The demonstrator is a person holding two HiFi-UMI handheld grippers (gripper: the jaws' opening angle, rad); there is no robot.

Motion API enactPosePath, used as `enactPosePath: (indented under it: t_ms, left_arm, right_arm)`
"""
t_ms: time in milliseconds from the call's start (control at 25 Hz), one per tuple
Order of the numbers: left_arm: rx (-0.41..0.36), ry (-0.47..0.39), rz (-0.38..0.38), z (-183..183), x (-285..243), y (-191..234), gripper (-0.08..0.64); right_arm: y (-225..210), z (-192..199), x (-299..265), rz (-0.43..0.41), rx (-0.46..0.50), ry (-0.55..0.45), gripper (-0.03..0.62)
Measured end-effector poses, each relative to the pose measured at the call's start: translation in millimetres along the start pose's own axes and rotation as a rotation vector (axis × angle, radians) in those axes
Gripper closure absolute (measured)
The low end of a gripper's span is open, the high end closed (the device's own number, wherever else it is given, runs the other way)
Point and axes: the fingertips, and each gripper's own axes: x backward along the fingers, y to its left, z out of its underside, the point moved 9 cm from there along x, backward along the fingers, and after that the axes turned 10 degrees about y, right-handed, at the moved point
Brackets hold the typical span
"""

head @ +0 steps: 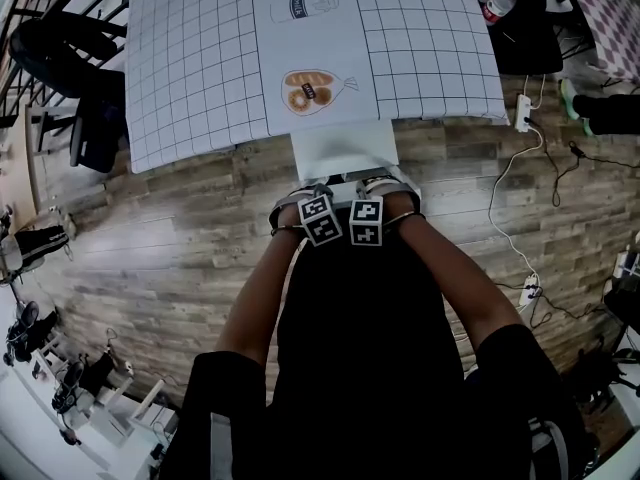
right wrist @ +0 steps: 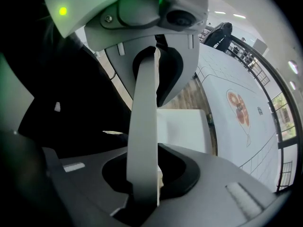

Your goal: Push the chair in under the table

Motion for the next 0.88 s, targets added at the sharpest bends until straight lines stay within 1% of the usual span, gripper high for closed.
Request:
enactPosePath:
  t_ms: [200,560,880]
  left_arm:
    - [-0.001,-0.003,-0.005,-1.4,0.9,16.4,0.462]
    - [-0.025,0.005,-0.008,9.2,5.2,50.7,0.462]
    - [-0.040,-0.004,-0.006,9.7,8.3,83.8,0.462]
  right_arm:
    - [-16.6,0.5,-2.1,0.000,0.005,0.001,0.523]
    - [-48.8,-12.7,-3.5,0.002,-0.026,-0.001,0.523]
    - [-80.2,-15.8,-5.9,0.004,-0.038,0.005,0.523]
